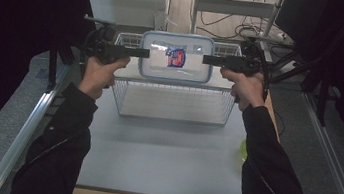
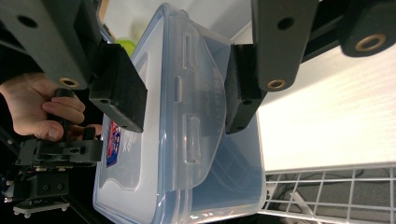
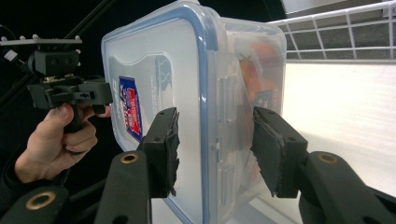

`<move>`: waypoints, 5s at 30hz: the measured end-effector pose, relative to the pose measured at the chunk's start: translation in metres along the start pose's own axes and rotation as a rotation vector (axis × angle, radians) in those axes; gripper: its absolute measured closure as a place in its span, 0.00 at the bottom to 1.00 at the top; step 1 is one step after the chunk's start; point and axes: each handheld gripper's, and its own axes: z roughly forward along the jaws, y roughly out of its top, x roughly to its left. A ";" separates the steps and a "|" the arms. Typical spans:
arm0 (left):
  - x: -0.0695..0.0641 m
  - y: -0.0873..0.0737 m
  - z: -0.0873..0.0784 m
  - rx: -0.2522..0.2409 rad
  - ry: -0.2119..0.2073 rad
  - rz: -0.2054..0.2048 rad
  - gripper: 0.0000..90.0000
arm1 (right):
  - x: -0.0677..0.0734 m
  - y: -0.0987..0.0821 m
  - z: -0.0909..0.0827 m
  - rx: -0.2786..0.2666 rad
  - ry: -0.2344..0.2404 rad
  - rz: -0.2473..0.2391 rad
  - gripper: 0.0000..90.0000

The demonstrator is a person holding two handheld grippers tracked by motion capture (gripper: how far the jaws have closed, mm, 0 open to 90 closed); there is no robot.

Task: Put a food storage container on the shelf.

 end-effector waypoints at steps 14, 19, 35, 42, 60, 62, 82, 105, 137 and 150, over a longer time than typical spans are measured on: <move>0.009 -0.002 0.013 -0.004 0.005 0.021 0.55 | -0.017 0.001 0.005 -0.014 -0.012 0.029 0.58; 0.006 -0.002 0.015 -0.004 0.036 0.052 0.52 | -0.016 0.001 0.007 -0.023 -0.031 0.004 0.57; 0.016 -0.004 0.023 0.003 0.066 0.018 0.36 | -0.015 -0.005 0.019 -0.016 -0.123 -0.053 0.53; 0.011 -0.002 0.022 -0.005 0.201 0.107 0.24 | -0.017 -0.008 0.015 -0.056 -0.104 -0.038 0.56; -0.028 -0.049 0.005 -0.040 0.234 0.349 0.81 | 0.004 -0.037 0.001 -0.033 -0.195 -0.280 0.87; -0.028 -0.052 0.011 -0.024 0.252 0.360 0.86 | 0.005 -0.043 0.007 0.000 -0.200 -0.314 0.91; -0.029 -0.055 0.026 -0.018 0.283 0.360 0.81 | 0.005 -0.050 0.028 0.018 -0.229 -0.337 0.91; -0.046 -0.117 0.013 0.046 0.282 0.453 0.38 | 0.020 -0.094 0.010 0.031 -0.221 -0.424 0.49; -0.038 -0.243 -0.004 0.124 0.343 0.475 0.17 | 0.006 -0.203 -0.007 0.100 -0.220 -0.507 0.11; -0.030 -0.274 0.000 0.183 0.399 0.477 0.10 | 0.001 -0.250 -0.003 0.176 -0.265 -0.543 0.09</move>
